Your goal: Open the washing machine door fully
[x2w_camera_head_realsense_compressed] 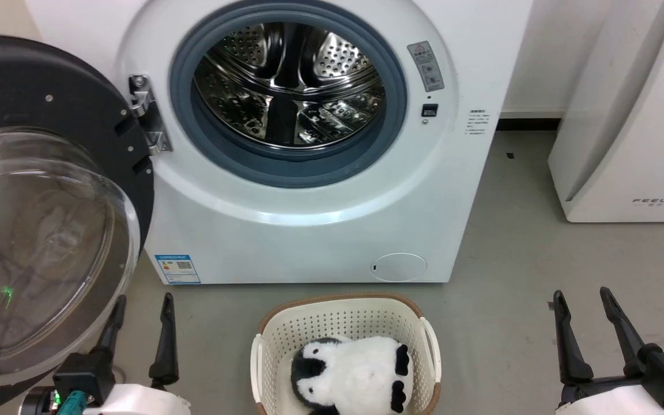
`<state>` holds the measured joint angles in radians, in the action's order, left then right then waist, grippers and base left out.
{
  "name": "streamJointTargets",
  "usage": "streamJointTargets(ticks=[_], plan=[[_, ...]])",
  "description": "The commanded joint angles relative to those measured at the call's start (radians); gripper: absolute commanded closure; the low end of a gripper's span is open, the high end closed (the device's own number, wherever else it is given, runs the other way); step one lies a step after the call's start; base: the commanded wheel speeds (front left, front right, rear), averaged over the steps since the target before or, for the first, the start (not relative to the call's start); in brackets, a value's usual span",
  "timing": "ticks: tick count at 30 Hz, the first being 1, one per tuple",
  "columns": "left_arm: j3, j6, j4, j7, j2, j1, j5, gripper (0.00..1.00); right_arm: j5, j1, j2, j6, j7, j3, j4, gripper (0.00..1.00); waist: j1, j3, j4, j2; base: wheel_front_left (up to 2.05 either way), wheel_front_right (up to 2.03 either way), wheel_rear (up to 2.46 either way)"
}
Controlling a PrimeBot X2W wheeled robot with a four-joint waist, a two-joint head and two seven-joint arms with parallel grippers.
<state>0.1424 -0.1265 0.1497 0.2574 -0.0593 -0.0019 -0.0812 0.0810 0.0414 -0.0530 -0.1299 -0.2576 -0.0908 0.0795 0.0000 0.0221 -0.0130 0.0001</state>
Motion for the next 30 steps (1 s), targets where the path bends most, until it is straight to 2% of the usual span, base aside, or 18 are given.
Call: streamJointTargets(ticks=[1, 6, 7, 30], plan=[[-0.004, -0.004, 0.011, 0.004, 0.001, 0.014, 0.002, 0.0, 0.005, 0.017, 0.003, -0.001, -0.004, 0.002, -0.005, 0.0, 0.0, -0.003, 0.01, -0.0001, 0.0, 0.0, 0.0], [-0.003, -0.003, 0.037, 0.004, 0.003, 0.011, -0.002, 0.0, 0.011, 0.023, 0.003, -0.001, -0.004, 0.005, -0.003, 0.0, 0.0, -0.007, 0.017, -0.0001, 0.0, 0.0, 0.0], [-0.004, 0.0, 0.037, 0.0, 0.004, 0.003, -0.001, 1.0, 0.008, 0.011, 0.0, 0.0, 0.001, 0.003, 0.0, 1.0, 0.0, -0.007, 0.018, -0.0001, 0.0, 0.0, 0.0], [-0.027, 0.021, 0.007, -0.043, 0.005, 0.003, 0.012, 1.0, -0.007, 0.002, 0.0, 0.0, 0.042, 0.017, -0.011, 1.0, 0.0, -0.009, 0.017, -0.0001, 0.0, 0.0, 0.0]])
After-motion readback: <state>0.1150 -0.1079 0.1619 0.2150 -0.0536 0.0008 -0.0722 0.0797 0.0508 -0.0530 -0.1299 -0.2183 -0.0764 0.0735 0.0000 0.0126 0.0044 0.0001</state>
